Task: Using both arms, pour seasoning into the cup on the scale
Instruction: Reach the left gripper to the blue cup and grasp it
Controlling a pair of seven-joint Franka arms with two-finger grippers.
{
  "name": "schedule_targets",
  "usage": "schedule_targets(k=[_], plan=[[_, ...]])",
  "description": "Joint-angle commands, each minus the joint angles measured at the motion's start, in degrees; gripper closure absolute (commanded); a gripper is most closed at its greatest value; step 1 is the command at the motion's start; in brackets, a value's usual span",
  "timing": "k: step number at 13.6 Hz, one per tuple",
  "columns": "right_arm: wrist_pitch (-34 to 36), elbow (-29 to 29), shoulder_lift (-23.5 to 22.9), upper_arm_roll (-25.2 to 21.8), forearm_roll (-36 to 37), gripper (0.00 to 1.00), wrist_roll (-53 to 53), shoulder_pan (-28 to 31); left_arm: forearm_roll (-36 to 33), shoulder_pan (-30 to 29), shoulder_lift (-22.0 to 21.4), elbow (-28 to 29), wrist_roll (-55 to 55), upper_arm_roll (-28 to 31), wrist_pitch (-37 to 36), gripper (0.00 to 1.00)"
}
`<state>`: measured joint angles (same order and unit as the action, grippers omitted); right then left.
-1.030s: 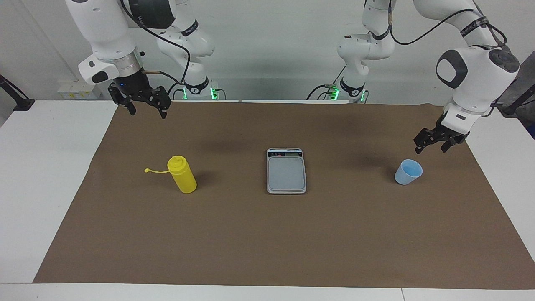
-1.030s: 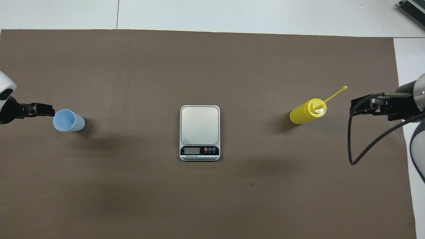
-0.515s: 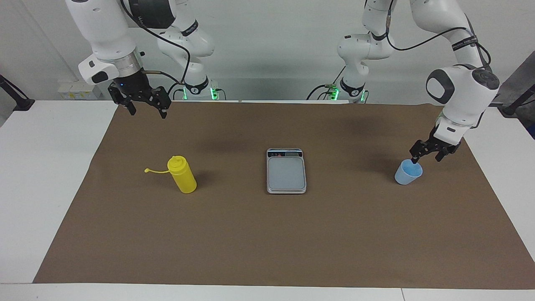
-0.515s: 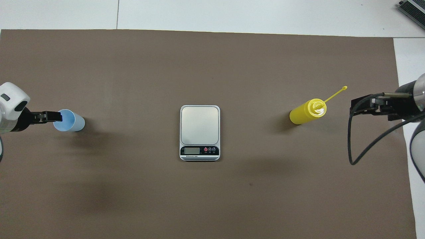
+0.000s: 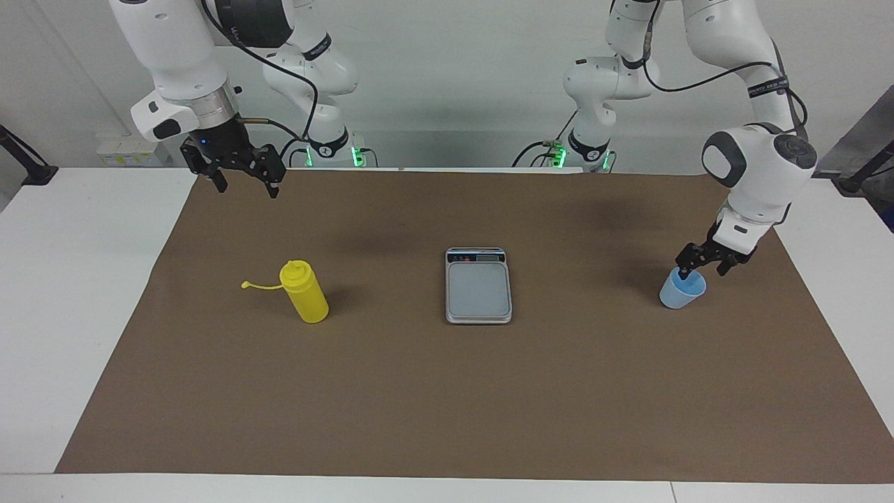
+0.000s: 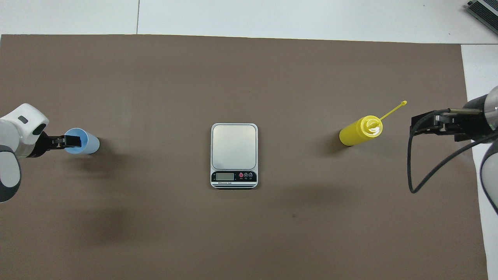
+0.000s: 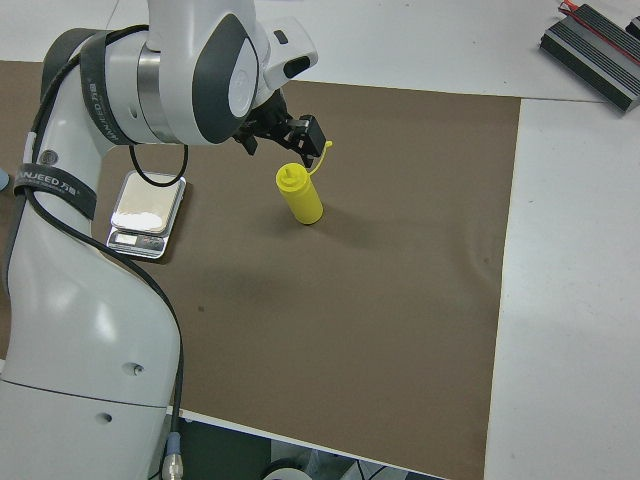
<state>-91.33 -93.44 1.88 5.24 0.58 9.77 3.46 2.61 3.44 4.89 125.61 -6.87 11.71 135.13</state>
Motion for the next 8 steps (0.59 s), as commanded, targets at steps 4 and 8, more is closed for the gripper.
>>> schedule_targets(k=[4,8], plan=[[-0.6,-1.6,1.4,0.3,-0.6,0.0,0.4,0.6,3.1,0.0,1.9,1.0,-1.2,0.3,2.2,0.0],[-0.6,-1.6,1.4,0.3,-0.6,0.0,0.4,0.6,3.1,0.0,2.0,0.9,-1.0,0.3,1.9,0.51]])
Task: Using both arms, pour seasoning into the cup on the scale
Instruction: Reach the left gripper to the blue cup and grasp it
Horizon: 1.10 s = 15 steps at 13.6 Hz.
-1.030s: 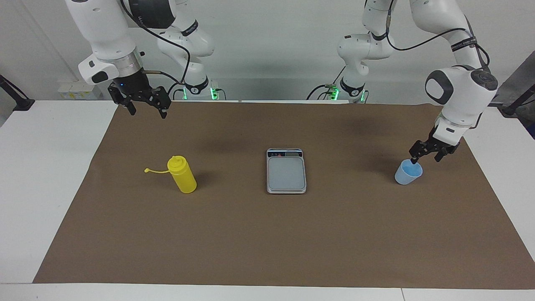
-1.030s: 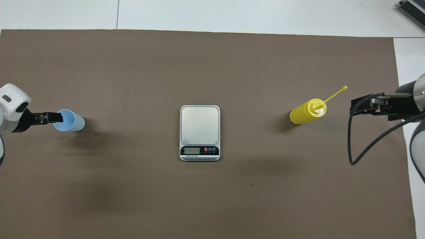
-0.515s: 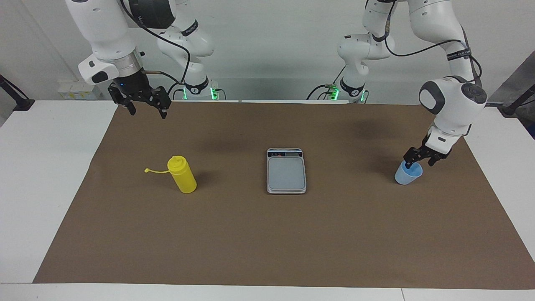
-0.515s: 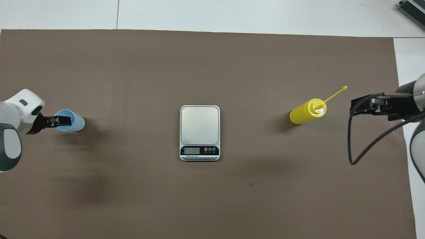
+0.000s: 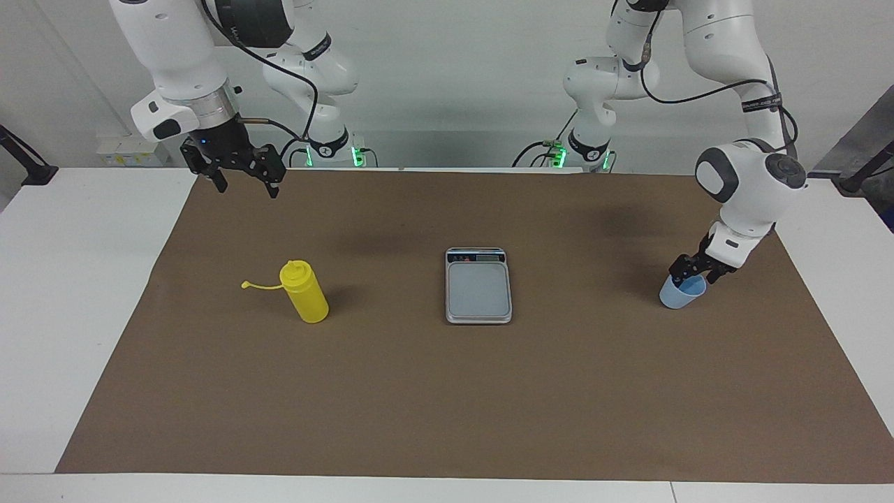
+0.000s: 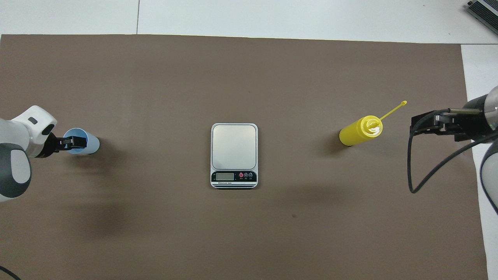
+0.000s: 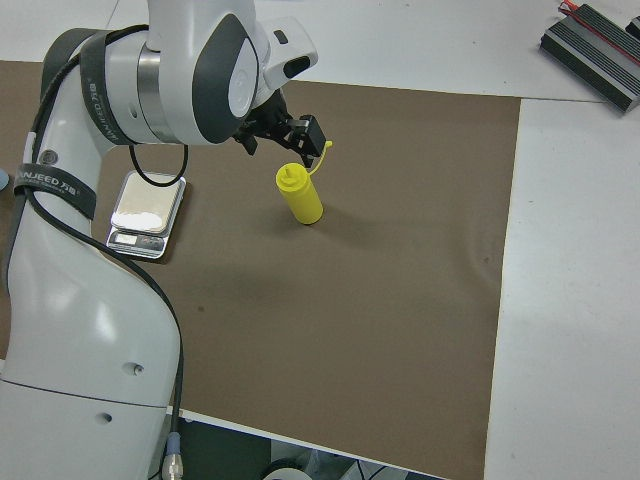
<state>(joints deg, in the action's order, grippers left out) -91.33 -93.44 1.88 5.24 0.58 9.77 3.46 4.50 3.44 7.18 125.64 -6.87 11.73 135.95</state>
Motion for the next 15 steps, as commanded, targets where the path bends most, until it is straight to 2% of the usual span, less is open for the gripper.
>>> schedule_targets(k=[1,3,4,11,15], plan=[[-0.6,-1.6,1.4,0.3,-0.6,0.0,0.5,0.6,1.2,0.0,-0.2,0.8,-1.0,0.3,1.1,0.68],[-0.6,-1.6,1.4,0.3,-0.6,0.0,0.5,0.6,1.2,0.0,-0.2,0.7,-0.9,0.3,1.0,0.94],[-0.6,-1.6,1.4,0.3,-0.6,0.0,0.4,0.6,1.2,0.0,-0.1,0.6,-0.9,0.3,0.9,1.0],[-0.6,-1.6,1.4,0.3,-0.6,0.0,0.5,0.6,1.2,0.1,0.1,-0.2,-0.6,0.3,0.5,1.0],[-0.6,-1.6,1.4,0.3,-0.6,0.0,0.5,0.6,1.2,0.2,2.2,-5.7,0.1,0.1,-3.0,1.0]])
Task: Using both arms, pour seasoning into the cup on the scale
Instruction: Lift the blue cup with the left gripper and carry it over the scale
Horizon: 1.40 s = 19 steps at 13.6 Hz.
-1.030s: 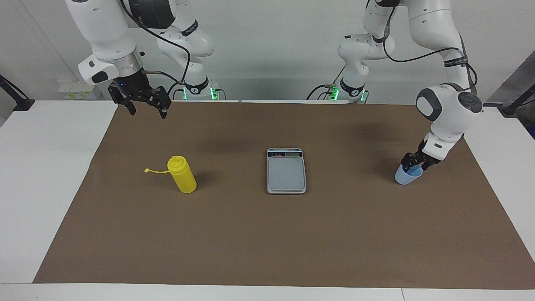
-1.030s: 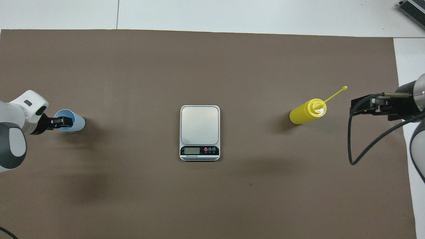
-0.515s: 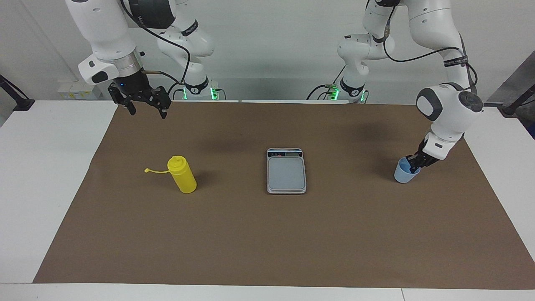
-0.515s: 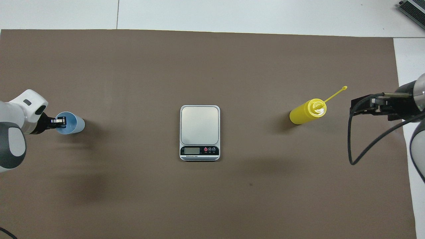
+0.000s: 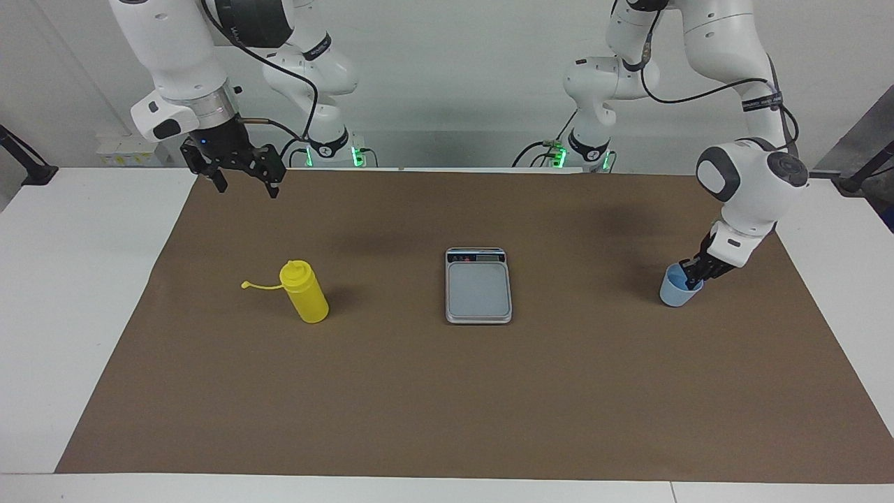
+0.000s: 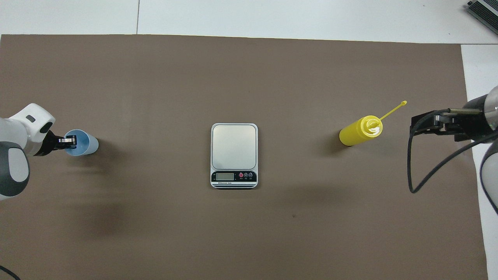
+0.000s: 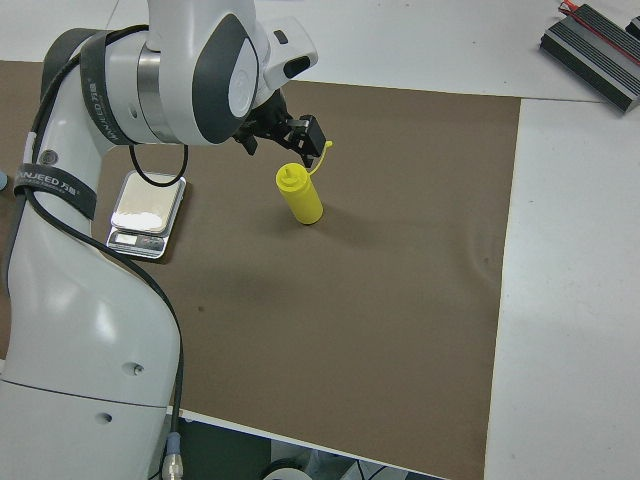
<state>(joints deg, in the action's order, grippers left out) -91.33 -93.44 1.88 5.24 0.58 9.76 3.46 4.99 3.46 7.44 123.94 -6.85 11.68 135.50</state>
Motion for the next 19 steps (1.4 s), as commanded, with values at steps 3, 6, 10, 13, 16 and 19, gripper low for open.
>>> schedule_targets(k=[3,6,10,13,16,19], plan=[[-0.6,-1.6,1.4,0.3,-0.6,0.0,0.5,0.6,0.7,0.3,4.2,-10.8,6.2,-1.6,-6.9,1.0],[-0.6,-1.6,1.4,0.3,-0.6,0.0,0.5,0.6,0.7,0.3,5.8,-18.0,14.2,-4.9,-13.8,1.0],[-0.6,-1.6,1.4,0.3,-0.6,0.0,0.5,0.6,-0.2,0.3,5.7,-22.9,29.4,-12.1,-19.5,1.0],[-0.6,-1.6,1.4,0.3,-0.6,0.0,0.4,0.6,-7.8,0.4,5.3,-24.1,42.9,-20.2,-22.8,1.0],[-0.6,-1.6,1.4,0.3,-0.6,0.0,0.5,0.6,-9.0,0.4,5.3,-24.1,54.7,-26.2,-22.8,1.0],[-0.6,-1.6,1.4,0.3,-0.6,0.0,0.4,0.6,-9.3,0.5,5.3,-23.9,65.8,-30.3,-21.4,1.0]])
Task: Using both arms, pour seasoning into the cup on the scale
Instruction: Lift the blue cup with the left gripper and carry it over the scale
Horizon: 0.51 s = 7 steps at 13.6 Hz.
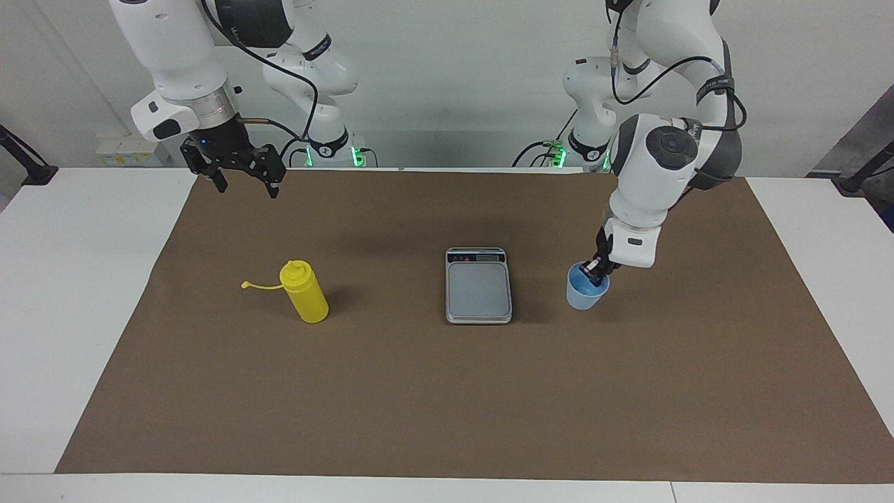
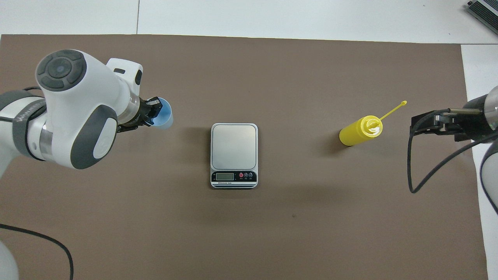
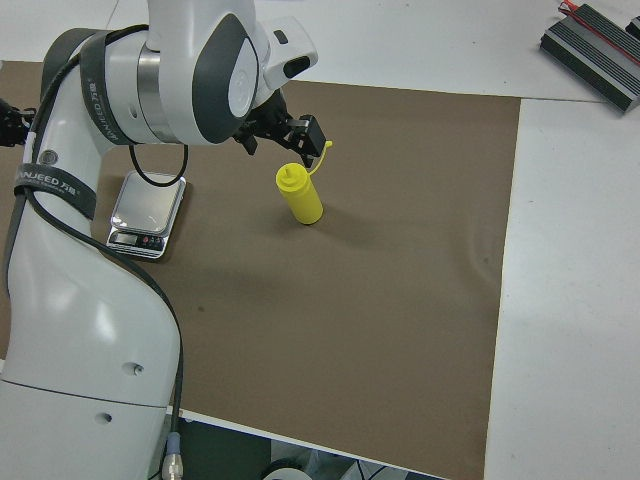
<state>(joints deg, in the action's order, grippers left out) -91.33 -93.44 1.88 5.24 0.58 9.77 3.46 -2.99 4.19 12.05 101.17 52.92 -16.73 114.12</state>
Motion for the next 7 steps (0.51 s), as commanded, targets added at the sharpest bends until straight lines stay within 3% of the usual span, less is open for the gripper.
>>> schedule_targets(k=[1,7], plan=[[-0.6,-1.6,1.4,0.3,-0.6,0.0,0.4,0.6,-1.4,-0.2,0.7,-1.0,8.2,-2.9,0.3,1.0],[-0.6,-1.6,1.4,0.3,-0.6,0.0,0.4,0.6,-1.4,-0.1,1.0,0.3,16.7,-8.8,7.7,1.0]])
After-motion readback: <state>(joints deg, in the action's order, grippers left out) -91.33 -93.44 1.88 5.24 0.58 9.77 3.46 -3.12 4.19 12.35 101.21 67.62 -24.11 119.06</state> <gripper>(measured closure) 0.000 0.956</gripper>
